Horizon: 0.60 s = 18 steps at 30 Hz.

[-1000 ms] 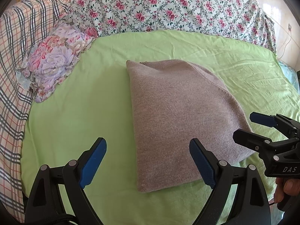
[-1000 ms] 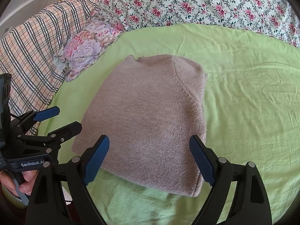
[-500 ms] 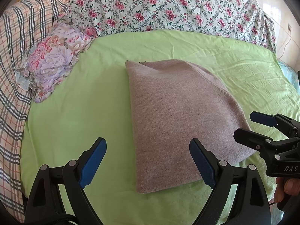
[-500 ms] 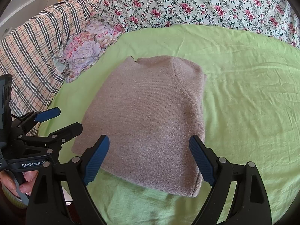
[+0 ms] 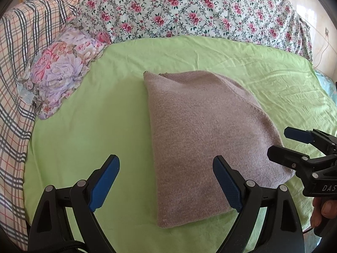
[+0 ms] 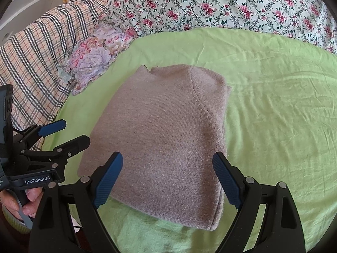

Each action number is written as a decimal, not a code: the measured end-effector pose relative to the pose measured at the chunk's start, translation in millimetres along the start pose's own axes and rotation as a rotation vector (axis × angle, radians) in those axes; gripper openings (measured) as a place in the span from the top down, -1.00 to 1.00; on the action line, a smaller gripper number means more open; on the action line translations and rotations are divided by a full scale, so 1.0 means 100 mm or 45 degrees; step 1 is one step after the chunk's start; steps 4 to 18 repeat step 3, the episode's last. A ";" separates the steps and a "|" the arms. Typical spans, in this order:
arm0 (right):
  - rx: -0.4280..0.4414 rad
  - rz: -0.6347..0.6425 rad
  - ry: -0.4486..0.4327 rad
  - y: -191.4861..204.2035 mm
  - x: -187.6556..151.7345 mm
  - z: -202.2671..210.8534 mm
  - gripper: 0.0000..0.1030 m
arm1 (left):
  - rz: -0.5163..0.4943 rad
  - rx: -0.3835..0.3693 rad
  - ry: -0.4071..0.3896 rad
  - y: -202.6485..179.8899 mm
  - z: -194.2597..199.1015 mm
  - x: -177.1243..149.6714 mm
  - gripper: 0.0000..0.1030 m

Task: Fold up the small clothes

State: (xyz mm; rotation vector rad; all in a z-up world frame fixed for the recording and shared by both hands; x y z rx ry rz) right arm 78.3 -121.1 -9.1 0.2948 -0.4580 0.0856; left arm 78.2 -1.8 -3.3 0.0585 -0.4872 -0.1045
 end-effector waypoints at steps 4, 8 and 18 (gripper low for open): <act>0.001 -0.005 0.003 0.00 0.00 -0.03 -0.69 | 0.000 0.004 0.004 -0.01 -0.01 -0.01 -0.76; 0.001 -0.005 0.003 0.00 0.00 -0.03 -0.69 | 0.000 0.004 0.004 -0.01 -0.01 -0.01 -0.76; 0.001 -0.005 0.003 0.00 0.00 -0.03 -0.69 | 0.000 0.004 0.004 -0.01 -0.01 -0.01 -0.76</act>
Point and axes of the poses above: each gripper's, at about its wrist camera, not at the fingertips, and z roughly against the way its jaws point, y to its left, x to its top, the point moved 5 cm from there along -z, roughly the way its jaws point, and after that the axes turned 15 degrees about y, right-handed, at the moved point
